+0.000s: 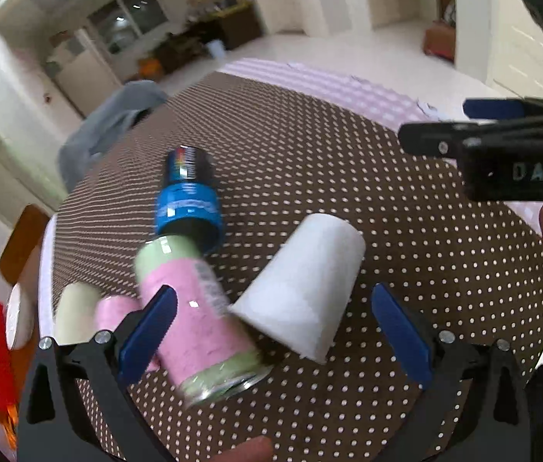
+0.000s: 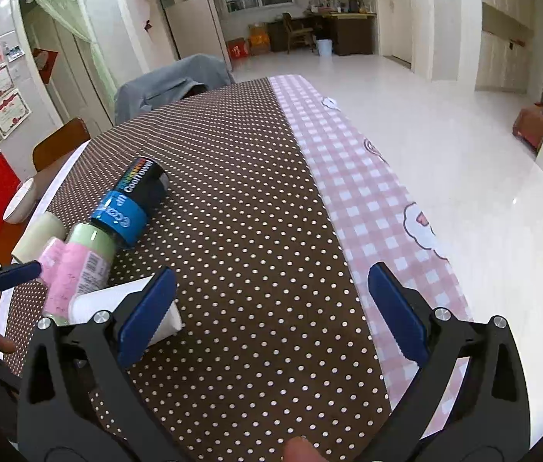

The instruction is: Flip cup upside down

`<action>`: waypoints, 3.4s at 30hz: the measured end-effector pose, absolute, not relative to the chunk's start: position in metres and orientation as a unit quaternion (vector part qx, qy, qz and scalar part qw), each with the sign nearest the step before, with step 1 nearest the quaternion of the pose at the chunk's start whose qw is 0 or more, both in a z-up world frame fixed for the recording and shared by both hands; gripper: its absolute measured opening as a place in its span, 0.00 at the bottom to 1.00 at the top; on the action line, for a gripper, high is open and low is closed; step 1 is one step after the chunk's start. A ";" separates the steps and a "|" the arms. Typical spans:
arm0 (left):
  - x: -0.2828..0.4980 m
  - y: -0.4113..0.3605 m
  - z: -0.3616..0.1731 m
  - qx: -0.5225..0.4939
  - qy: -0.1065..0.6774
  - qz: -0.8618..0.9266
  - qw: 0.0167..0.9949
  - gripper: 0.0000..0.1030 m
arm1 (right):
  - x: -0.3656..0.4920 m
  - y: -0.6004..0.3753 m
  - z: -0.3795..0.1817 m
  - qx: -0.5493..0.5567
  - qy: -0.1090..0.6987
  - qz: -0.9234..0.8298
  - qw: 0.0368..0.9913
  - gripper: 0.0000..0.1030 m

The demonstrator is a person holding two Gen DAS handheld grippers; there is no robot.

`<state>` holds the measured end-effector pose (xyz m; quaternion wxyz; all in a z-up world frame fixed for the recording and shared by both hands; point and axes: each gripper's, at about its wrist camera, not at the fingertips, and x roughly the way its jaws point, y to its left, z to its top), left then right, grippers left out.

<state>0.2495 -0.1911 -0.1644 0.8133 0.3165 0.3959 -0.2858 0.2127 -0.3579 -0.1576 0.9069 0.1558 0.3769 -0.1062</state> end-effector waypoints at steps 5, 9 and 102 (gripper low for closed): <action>0.281 -0.209 -0.183 0.322 0.436 -0.293 0.788 0.96 | 0.218 -0.365 -0.165 0.161 0.384 -0.107 0.903 0.94; 0.292 -0.221 -0.196 0.335 0.459 -0.305 0.764 0.96 | 0.223 -0.370 -0.171 0.167 0.389 -0.109 0.899 0.94; 0.155 -0.050 -0.125 0.014 0.369 -0.137 0.919 0.90 | 0.110 -0.251 -0.088 0.099 0.295 -0.018 0.950 0.94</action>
